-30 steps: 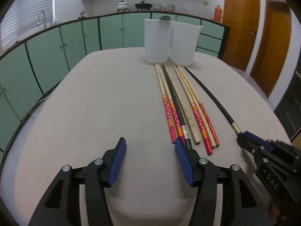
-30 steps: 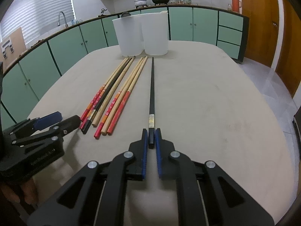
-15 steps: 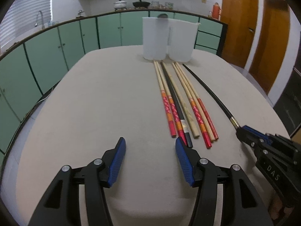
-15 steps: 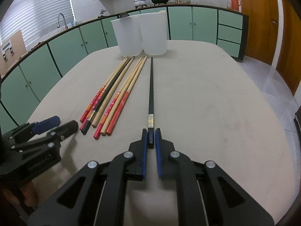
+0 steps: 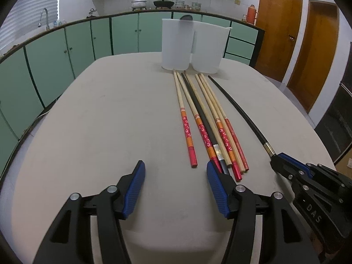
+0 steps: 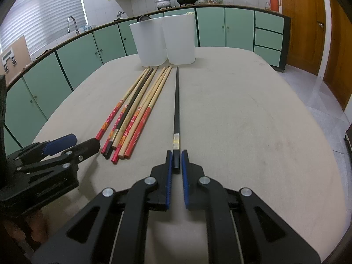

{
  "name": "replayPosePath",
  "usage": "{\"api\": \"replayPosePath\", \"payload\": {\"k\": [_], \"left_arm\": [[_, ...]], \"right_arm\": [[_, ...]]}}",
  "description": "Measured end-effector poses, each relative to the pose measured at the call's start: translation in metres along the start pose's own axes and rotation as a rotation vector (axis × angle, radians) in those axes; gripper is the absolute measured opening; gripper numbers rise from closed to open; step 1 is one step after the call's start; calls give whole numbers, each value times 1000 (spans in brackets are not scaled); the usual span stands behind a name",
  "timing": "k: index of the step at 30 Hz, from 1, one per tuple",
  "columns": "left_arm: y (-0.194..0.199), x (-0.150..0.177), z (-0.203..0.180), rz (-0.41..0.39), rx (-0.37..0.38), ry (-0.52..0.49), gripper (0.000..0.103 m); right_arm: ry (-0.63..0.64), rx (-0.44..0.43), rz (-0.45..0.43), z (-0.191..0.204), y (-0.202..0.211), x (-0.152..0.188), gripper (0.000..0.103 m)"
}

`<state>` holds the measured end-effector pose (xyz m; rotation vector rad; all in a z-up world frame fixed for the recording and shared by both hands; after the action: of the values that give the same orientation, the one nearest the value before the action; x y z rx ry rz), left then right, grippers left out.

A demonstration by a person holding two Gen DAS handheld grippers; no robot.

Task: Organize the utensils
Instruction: 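Grasp a black chopstick with the right tool while the left tool grasps a red-tipped chopstick, then lift both chopsticks and drop them into the utensil holder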

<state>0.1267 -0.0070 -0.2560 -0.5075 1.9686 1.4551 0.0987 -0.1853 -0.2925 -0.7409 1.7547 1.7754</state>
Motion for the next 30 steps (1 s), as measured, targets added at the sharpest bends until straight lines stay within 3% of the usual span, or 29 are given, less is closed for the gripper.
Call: {"api": "replayPosePath", "payload": {"k": [4, 10, 16, 22, 30], "left_arm": [[-3, -2, -2, 0, -13, -3, 40], [-4, -3, -4, -5, -4, -6, 6], [0, -6, -5, -15, 9, -4, 6], [30, -20, -11, -90, -14, -74, 6], [77, -61, -13, -231, -3, -84, 6]], "right_arm": [[-1, 1, 0, 1, 0, 0, 9], [-4, 3, 7, 2, -2, -1, 9], [5, -17, 20, 0, -2, -4, 6], [-2, -40, 9, -9, 11, -12, 6], [3, -59, -70, -20, 41, -42, 6]]}}
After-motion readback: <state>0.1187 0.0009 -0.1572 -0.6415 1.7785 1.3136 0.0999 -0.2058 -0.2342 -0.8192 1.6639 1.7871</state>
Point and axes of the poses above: each gripper's, at about its wrist camera, not at the fingertips, and y roughly against the way its jaws point, z to its left, x to its underside, the point moved 4 cm from there along -y, roughly the way its jaws point, and after that the axes turned 10 degrees about x, right-handed, at the moved point
